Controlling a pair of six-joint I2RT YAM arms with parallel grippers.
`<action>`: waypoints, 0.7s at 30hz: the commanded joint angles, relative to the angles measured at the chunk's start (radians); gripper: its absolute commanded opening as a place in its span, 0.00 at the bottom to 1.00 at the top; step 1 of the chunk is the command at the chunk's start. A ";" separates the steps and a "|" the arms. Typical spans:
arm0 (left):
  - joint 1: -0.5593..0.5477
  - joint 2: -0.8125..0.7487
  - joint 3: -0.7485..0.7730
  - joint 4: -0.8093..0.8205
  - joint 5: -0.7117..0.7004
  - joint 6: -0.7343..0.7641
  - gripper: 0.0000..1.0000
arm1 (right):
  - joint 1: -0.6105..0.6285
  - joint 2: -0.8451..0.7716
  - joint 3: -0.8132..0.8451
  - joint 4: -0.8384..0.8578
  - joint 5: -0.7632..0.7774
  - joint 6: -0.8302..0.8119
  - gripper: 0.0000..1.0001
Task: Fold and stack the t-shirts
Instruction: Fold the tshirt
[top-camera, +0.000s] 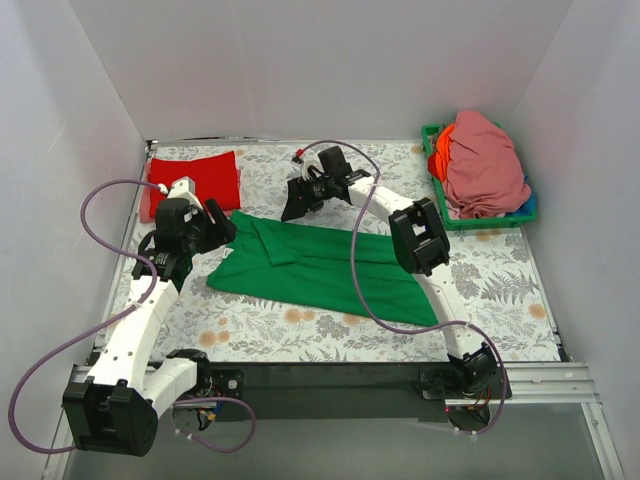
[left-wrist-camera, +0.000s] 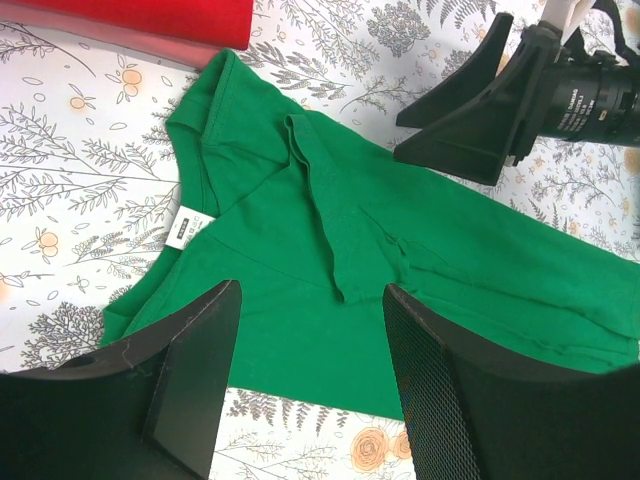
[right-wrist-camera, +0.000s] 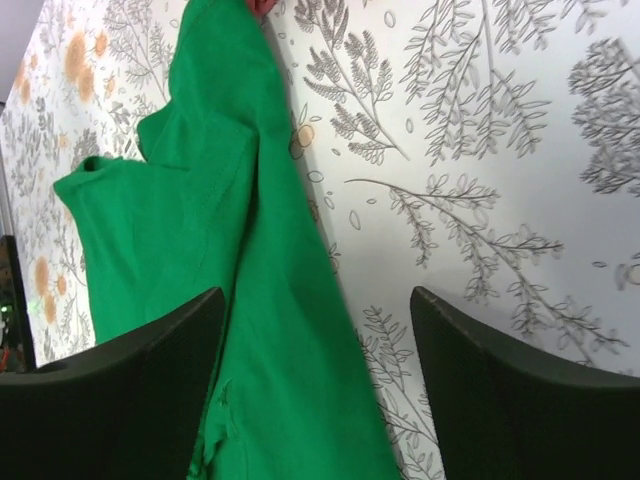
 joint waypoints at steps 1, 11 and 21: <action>0.004 -0.032 0.011 -0.004 -0.019 0.019 0.57 | 0.020 0.007 -0.045 -0.029 -0.045 -0.016 0.78; 0.004 -0.052 0.016 -0.018 -0.039 0.021 0.57 | 0.020 0.004 -0.047 -0.128 -0.064 -0.084 0.29; 0.004 -0.077 0.022 -0.037 -0.026 0.019 0.57 | -0.075 -0.091 -0.117 -0.154 -0.047 -0.107 0.01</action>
